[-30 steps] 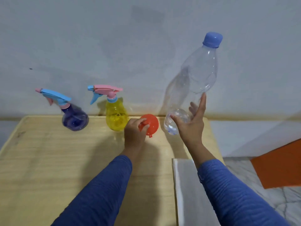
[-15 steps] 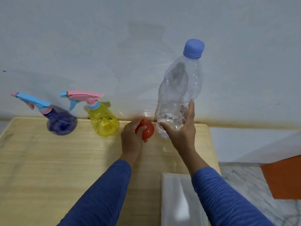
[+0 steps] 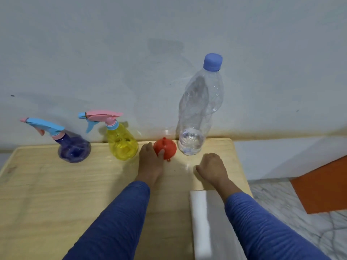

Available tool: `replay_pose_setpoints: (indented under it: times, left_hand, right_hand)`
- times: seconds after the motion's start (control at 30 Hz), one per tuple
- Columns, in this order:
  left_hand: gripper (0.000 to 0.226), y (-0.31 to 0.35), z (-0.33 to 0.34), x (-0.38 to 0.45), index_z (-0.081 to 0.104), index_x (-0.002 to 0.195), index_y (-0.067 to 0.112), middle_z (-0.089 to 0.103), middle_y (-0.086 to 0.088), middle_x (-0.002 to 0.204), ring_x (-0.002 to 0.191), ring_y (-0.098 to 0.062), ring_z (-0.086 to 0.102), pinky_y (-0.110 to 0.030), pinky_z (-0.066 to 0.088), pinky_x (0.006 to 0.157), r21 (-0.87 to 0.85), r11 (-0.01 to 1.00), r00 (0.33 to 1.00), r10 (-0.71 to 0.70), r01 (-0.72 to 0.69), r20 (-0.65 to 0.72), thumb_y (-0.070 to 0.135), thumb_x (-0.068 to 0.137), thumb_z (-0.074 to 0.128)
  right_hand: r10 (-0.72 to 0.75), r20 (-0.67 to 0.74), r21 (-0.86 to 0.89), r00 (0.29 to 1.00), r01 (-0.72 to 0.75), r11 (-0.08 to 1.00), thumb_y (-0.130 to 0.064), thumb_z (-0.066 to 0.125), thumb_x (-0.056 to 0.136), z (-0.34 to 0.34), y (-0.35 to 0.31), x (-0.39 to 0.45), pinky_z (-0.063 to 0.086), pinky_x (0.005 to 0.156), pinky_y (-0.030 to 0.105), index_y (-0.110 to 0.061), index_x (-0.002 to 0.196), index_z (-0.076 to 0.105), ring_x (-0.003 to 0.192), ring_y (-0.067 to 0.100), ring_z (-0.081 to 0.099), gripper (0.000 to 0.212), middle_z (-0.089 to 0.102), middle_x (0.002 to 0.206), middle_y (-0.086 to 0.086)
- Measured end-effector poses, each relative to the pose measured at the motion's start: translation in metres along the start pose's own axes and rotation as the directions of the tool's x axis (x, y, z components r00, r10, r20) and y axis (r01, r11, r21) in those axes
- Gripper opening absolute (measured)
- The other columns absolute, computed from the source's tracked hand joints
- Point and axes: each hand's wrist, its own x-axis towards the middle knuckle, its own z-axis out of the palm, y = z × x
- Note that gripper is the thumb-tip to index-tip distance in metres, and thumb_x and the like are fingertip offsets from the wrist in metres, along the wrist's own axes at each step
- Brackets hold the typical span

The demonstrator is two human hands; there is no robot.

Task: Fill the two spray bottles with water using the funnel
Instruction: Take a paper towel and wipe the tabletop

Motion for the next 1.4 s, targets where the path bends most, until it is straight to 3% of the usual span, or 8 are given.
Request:
replay_pose_setpoints:
  times: [0.13, 0.23, 0.43, 0.57, 0.7, 0.97, 1.23, 1.4]
  left_hand:
    - [0.055, 0.004, -0.023, -0.01, 0.041, 0.129, 0.001, 0.045, -0.02, 0.131, 0.119, -0.033, 0.044, -0.039, 0.037, 0.097, 0.181, 0.983, 0.989, 0.012, -0.038, 0.145, 0.044, 0.095, 0.042]
    - [0.05, 0.005, -0.044, -0.019, 0.051, 0.119, 0.002, 0.054, -0.016, 0.122, 0.111, -0.029, 0.052, -0.033, 0.042, 0.084, 0.413, 0.892, 0.955, 0.064, -0.185, 0.29, 0.045, 0.096, 0.041]
    - [0.049, 0.012, -0.078, -0.049, 0.056, 0.114, 0.001, 0.059, -0.015, 0.117, 0.106, -0.029, 0.056, -0.029, 0.038, 0.073, 0.519, 0.744, 0.887, 0.218, -0.42, 0.406, 0.045, 0.095, 0.042]
    - [0.051, 0.022, -0.08, -0.075, 0.051, 0.125, 0.003, 0.053, -0.014, 0.129, 0.116, -0.03, 0.051, -0.032, 0.041, 0.086, 0.438, 0.729, 0.818, 0.294, -0.526, 0.495, 0.043, 0.094, 0.046]
    - [0.052, 0.028, -0.07, -0.117, 0.04, 0.14, 0.015, 0.039, -0.008, 0.145, 0.133, -0.025, 0.036, -0.033, 0.031, 0.105, 0.272, 0.652, 0.642, 0.432, -0.707, 0.634, 0.036, 0.093, 0.051]
    - [0.055, -0.001, -0.007, -0.173, 0.048, 0.136, 0.022, 0.039, 0.002, 0.146, 0.134, -0.016, 0.037, -0.022, 0.027, 0.105, -0.01, 0.534, 0.342, 0.556, -0.846, 0.758, 0.016, 0.083, 0.065]
    - [0.049, -0.028, 0.012, -0.176, 0.054, 0.13, 0.022, 0.042, 0.002, 0.144, 0.138, -0.015, 0.028, -0.024, 0.021, 0.111, -0.093, 0.519, 0.339, 0.672, -0.85, 0.659, 0.012, 0.084, 0.067]
    - [0.037, -0.027, 0.013, -0.176, 0.061, 0.121, 0.02, 0.05, 0.001, 0.137, 0.133, -0.015, 0.036, -0.025, 0.025, 0.11, -0.144, 0.561, 0.372, 0.698, -0.815, 0.612, 0.016, 0.085, 0.067]
  right_hand:
    - [0.109, 0.126, -0.219, 0.986, -0.08, 0.972, -0.027, 0.046, 0.089, -0.013, -0.012, -0.021, 0.042, 0.08, 0.029, -0.002, 0.113, 0.057, 0.11, 0.028, 0.055, 0.036, 0.058, 0.12, 0.014]
    - [0.176, 0.097, -0.263, 0.98, -0.145, 0.954, -0.028, 0.048, 0.091, -0.022, -0.014, -0.044, 0.042, 0.079, 0.029, -0.003, 0.118, 0.053, 0.111, 0.028, 0.056, 0.037, 0.057, 0.121, 0.013]
    - [0.258, 0.0, -0.233, 0.966, -0.251, 0.94, -0.028, 0.051, 0.09, -0.029, -0.021, -0.11, 0.042, 0.076, 0.03, -0.004, 0.115, 0.054, 0.107, 0.029, 0.056, 0.035, 0.057, 0.12, 0.013]
    - [0.284, -0.06, -0.214, 0.957, -0.291, 0.933, -0.033, 0.049, 0.092, -0.026, -0.016, -0.156, 0.041, 0.075, 0.031, -0.004, 0.116, 0.053, 0.102, 0.027, 0.054, 0.038, 0.056, 0.121, 0.012]
    - [0.321, -0.114, -0.111, 0.94, -0.333, 0.936, -0.033, 0.049, 0.092, -0.008, -0.001, -0.201, 0.043, 0.091, 0.032, -0.007, 0.129, 0.049, 0.119, 0.027, 0.051, 0.045, 0.052, 0.133, 0.01]
    - [0.292, -0.132, 0.163, 0.947, -0.27, 0.949, -0.025, 0.056, 0.09, 0.059, 0.023, -0.261, 0.031, 0.107, 0.028, -0.014, 0.138, 0.045, 0.133, 0.023, 0.04, 0.051, 0.046, 0.143, 0.006]
    - [0.175, -0.245, 0.293, 0.954, -0.1, 0.951, -0.026, 0.077, 0.073, 0.11, 0.037, -0.27, 0.031, 0.101, 0.022, -0.016, 0.139, 0.04, 0.128, 0.017, 0.04, 0.076, 0.045, 0.138, 0.003]
    - [0.219, -0.356, 0.353, 0.908, -0.086, 0.932, -0.017, 0.067, 0.081, 0.114, 0.035, -0.27, 0.04, 0.089, 0.024, -0.014, 0.125, 0.05, 0.115, 0.018, 0.051, 0.048, 0.052, 0.127, 0.003]
